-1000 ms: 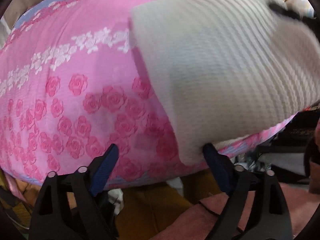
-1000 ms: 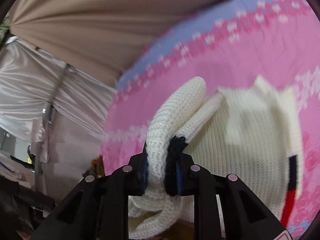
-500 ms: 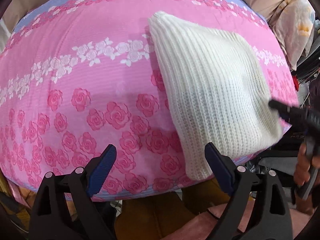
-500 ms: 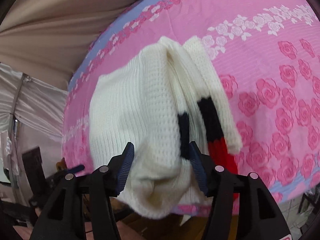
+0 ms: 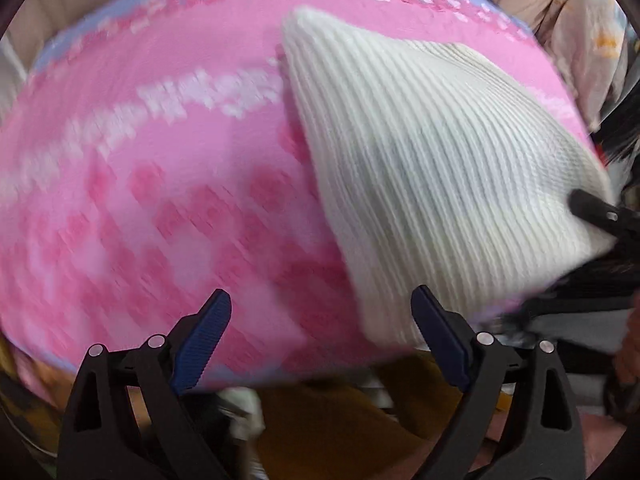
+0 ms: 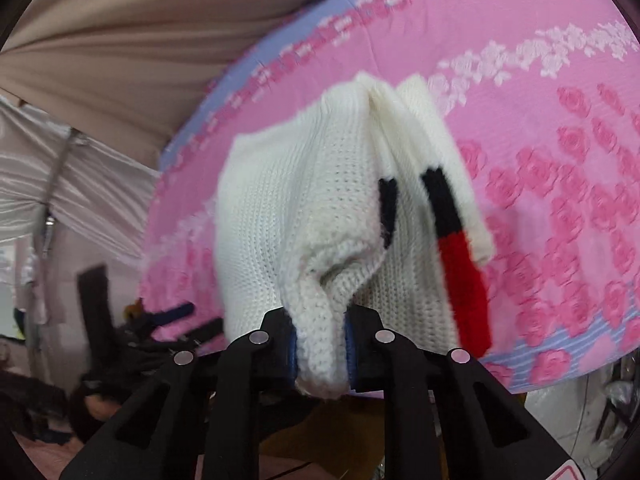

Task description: Fold small clothes

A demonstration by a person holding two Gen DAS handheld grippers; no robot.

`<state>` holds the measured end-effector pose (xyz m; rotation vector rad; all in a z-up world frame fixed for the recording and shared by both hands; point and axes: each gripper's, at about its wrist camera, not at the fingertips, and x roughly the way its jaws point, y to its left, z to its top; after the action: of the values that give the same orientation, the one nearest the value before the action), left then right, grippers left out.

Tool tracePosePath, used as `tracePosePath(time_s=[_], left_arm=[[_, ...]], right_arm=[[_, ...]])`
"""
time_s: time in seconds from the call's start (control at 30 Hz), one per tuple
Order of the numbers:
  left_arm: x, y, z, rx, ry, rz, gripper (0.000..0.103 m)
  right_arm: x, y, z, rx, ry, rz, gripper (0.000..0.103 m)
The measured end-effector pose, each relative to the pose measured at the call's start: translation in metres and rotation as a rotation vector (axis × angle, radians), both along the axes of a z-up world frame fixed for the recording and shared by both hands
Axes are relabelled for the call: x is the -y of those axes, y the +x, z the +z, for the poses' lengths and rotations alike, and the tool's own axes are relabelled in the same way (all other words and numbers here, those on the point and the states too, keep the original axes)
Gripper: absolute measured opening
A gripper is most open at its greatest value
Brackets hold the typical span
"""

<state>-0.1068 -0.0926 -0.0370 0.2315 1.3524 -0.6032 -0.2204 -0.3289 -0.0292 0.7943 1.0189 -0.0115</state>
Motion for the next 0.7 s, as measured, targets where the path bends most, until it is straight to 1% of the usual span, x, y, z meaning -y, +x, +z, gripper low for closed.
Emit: tracePosePath(time_s=[0.03,0.07,0.1,0.13,0.17,0.2,0.27,0.33,0.4,0.43,0.47,0.5,0.53,0.57,0.6,0.63,0.67,0.7], left_arm=[[0.0,-0.007,-0.004,-0.026,-0.021,0.004,0.089],[0.003,-0.014,-0.009,-0.045,-0.029,0.001,0.089],[0.008,-0.022,-0.014,-0.048,-0.004,-0.003,0.089],[0.012,-0.026,-0.017,-0.041,0.016,-0.01,0.089],[0.017,-0.029,-0.019,-0.032,0.027,-0.018,0.089],[0.021,-0.031,-0.022,-0.026,0.042,-0.02,0.089],[0.029,-0.031,-0.029,-0.008,0.075,-0.026,0.089],[0.034,-0.027,-0.034,0.012,0.112,-0.023,0.082],[0.031,-0.019,-0.038,-0.012,0.088,-0.01,0.062],[0.028,-0.014,-0.037,-0.028,0.064,0.001,0.057],[0.026,-0.011,-0.036,-0.042,0.037,0.008,0.04],[0.023,-0.007,-0.032,-0.057,0.008,0.012,0.027],[0.021,-0.006,-0.029,-0.062,-0.011,0.019,0.023],[0.019,-0.005,-0.023,-0.054,-0.02,0.03,0.019],[0.013,-0.002,-0.015,-0.044,-0.033,0.042,0.015],[0.009,-0.001,-0.008,-0.04,-0.045,0.054,0.011],[0.005,-0.002,-0.002,-0.042,-0.057,0.062,0.012],[-0.005,0.0,0.004,-0.053,-0.084,0.07,0.012]], right_arm=[[0.009,-0.005,-0.003,-0.007,-0.007,0.017,0.016],[0.014,-0.007,-0.012,-0.035,-0.025,0.025,0.016],[0.017,-0.007,-0.028,-0.086,-0.041,0.038,0.017],[0.021,-0.007,-0.053,-0.158,-0.027,0.054,0.018],[0.022,-0.008,-0.063,-0.17,0.005,0.054,0.019],[0.021,-0.007,-0.066,-0.16,0.029,0.052,0.026],[0.021,0.0,-0.056,-0.129,0.034,0.06,0.037],[0.022,0.013,-0.044,-0.094,0.014,0.061,0.059],[0.023,0.025,-0.041,-0.086,0.008,0.063,0.067],[0.024,0.027,-0.044,-0.091,0.019,0.071,0.067],[0.024,0.032,-0.05,-0.098,0.026,0.072,0.067],[0.023,0.037,-0.057,-0.108,0.03,0.069,0.057],[0.02,0.039,-0.057,-0.114,0.016,0.07,0.039],[0.015,0.042,-0.051,-0.104,-0.009,0.08,0.031],[0.01,0.043,-0.036,-0.061,-0.029,0.087,0.022],[0.005,0.038,-0.018,0.004,-0.021,0.089,0.019],[0.002,0.033,0.005,0.085,-0.011,0.086,0.019],[0.001,0.027,0.034,0.174,-0.022,0.084,0.019]])
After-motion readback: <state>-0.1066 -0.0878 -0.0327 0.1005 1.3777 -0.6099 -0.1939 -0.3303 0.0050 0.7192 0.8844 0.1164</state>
